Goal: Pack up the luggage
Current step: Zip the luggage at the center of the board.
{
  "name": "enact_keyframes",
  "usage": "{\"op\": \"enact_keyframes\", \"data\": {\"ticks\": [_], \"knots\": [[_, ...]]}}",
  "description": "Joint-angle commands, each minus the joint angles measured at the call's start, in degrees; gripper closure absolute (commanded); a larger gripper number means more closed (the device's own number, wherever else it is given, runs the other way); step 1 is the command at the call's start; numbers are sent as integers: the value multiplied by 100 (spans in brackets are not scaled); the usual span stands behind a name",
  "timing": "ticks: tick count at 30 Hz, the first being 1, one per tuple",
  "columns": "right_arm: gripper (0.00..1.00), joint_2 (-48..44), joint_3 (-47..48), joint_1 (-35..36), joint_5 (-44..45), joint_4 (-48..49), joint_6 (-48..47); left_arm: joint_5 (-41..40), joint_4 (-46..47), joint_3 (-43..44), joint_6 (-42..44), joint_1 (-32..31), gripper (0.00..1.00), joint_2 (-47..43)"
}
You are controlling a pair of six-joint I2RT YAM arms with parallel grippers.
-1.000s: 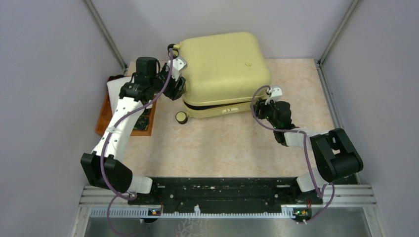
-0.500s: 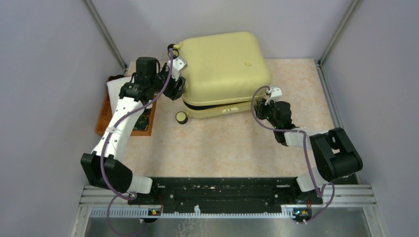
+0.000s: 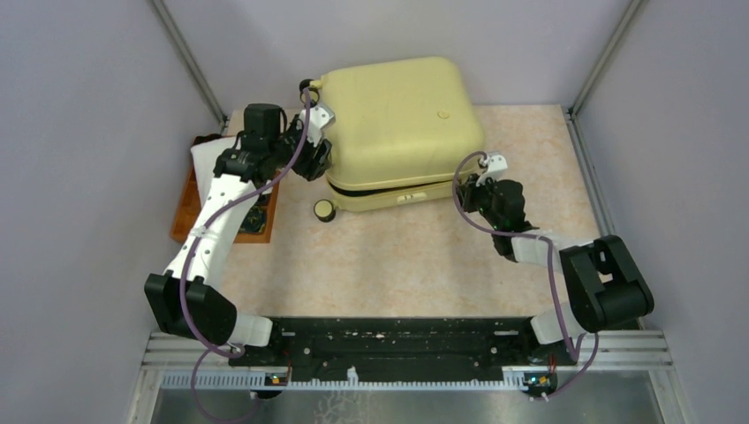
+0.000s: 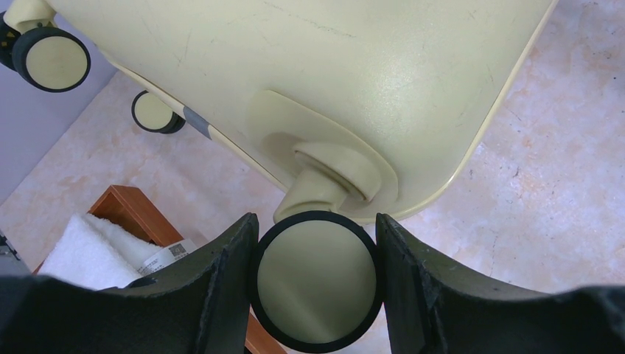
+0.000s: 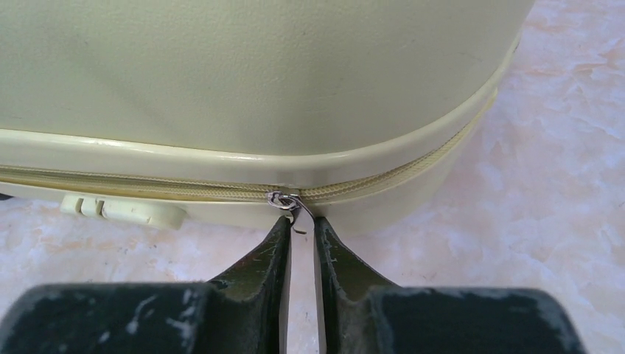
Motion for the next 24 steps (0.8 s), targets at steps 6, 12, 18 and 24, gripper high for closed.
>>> {"op": "enact_keyframes", "data": {"ticks": [6,12,18,24], "knots": [[95,-30,526,-60,-424,490,95,191,857,176,83,-56,100,-423],[100,-3,504,-60,-573,640,202,194,843,157,86,-56,100,-408],[100,-92,381,-60,-700,717,383,197,842,168,77,-56,100,-398],[100,-67,282,-40,-909,883,852,243,825,222,74,-56,100,-364]]}}
